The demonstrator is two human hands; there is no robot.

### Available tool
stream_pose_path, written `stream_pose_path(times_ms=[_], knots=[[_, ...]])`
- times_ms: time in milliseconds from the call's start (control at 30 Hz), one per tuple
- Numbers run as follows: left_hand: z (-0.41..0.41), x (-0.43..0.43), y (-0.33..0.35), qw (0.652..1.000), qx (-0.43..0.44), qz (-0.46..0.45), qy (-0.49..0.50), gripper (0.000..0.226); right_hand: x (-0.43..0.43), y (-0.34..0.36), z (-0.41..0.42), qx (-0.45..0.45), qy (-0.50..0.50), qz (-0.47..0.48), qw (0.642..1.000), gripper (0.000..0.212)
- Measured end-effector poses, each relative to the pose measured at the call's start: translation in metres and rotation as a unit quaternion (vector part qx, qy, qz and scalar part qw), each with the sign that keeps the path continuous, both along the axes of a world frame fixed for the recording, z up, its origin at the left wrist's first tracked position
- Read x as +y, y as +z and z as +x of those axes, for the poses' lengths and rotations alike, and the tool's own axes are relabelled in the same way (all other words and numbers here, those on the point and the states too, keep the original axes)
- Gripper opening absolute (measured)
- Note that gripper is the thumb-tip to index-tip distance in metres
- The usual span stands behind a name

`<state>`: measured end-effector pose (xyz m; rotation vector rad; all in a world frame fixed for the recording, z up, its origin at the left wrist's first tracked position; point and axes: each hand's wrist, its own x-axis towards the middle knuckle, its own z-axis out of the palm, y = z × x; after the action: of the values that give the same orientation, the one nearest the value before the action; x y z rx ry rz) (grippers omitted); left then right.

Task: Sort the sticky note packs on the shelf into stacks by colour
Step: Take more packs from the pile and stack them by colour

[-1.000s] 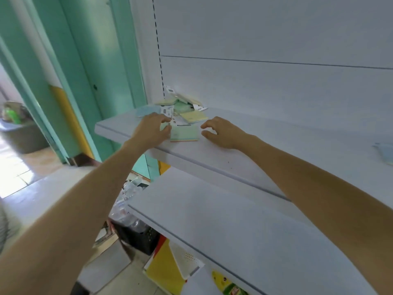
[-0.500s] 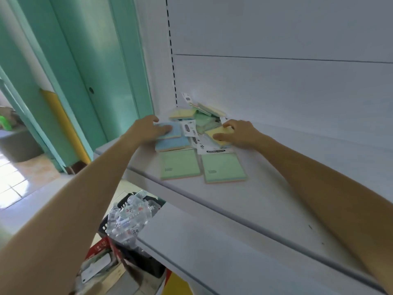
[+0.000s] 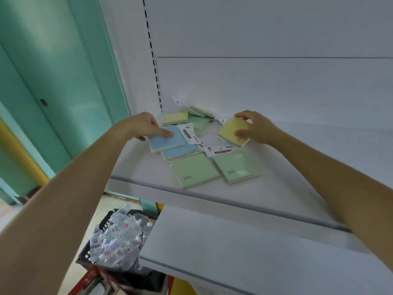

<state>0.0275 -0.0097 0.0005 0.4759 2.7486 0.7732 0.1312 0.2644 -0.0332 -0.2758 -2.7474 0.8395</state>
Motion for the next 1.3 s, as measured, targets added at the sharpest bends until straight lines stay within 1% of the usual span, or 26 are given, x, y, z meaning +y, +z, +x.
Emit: stream_pose_path(times_ms=[100,167,233,333,400,467,533,567,633,700,833,1000,1133,1300], knots=[[-0.001,0.001,0.003,0.999,0.034,0.013,-0.023,0.035,0.005,-0.002,0.015,0.023,-0.033,-0.058,0.998,0.049],[-0.002,0.002,0.005,0.997,0.036,0.053,-0.038,0.027,0.01,-0.003,0.024,0.033,-0.056,-0.127,0.99,0.047],[-0.001,0.005,0.007,0.994,0.017,0.083,-0.063,0.018,0.015,-0.004,0.033,0.024,-0.068,-0.19,0.979,0.042],[0.002,0.01,0.008,0.989,-0.015,0.118,-0.09,0.024,0.022,0.002,0.045,-0.024,-0.085,-0.216,0.972,0.035],[0.004,0.014,0.009,0.983,-0.028,0.158,-0.089,0.026,0.025,0.006,0.053,-0.013,-0.093,-0.241,0.966,0.037],[0.008,0.021,0.009,0.974,-0.045,0.208,-0.075,0.025,0.029,0.011,0.061,0.022,-0.115,-0.27,0.956,0.041],[0.012,0.029,0.009,0.964,-0.059,0.252,-0.065,0.026,0.031,0.015,0.071,0.047,-0.154,-0.315,0.935,0.042],[0.015,0.035,0.009,0.96,-0.061,0.266,-0.067,0.026,0.033,0.016,0.078,0.051,-0.175,-0.353,0.918,0.044],[0.023,0.049,0.007,0.953,-0.058,0.285,-0.086,0.025,0.036,0.018,0.095,0.057,-0.196,-0.427,0.881,0.049],[0.034,0.068,0.004,0.945,-0.058,0.302,-0.112,0.027,0.04,0.017,0.117,0.068,-0.207,-0.467,0.857,0.051],[0.064,0.11,0.003,0.934,-0.065,0.316,-0.157,0.032,0.053,0.013,0.165,0.095,-0.227,-0.487,0.838,0.052],[0.11,0.168,0.003,0.925,-0.074,0.307,-0.212,0.032,0.082,0.01,0.229,0.123,-0.262,-0.476,0.83,0.046],[0.152,0.22,0.0,0.917,-0.081,0.308,-0.24,0.032,0.115,0.008,0.284,0.161,-0.294,-0.471,0.816,0.053],[0.215,0.293,-0.005,0.905,-0.093,0.331,-0.249,0.034,0.173,0.006,0.359,0.168,-0.311,-0.447,0.822,0.054]])
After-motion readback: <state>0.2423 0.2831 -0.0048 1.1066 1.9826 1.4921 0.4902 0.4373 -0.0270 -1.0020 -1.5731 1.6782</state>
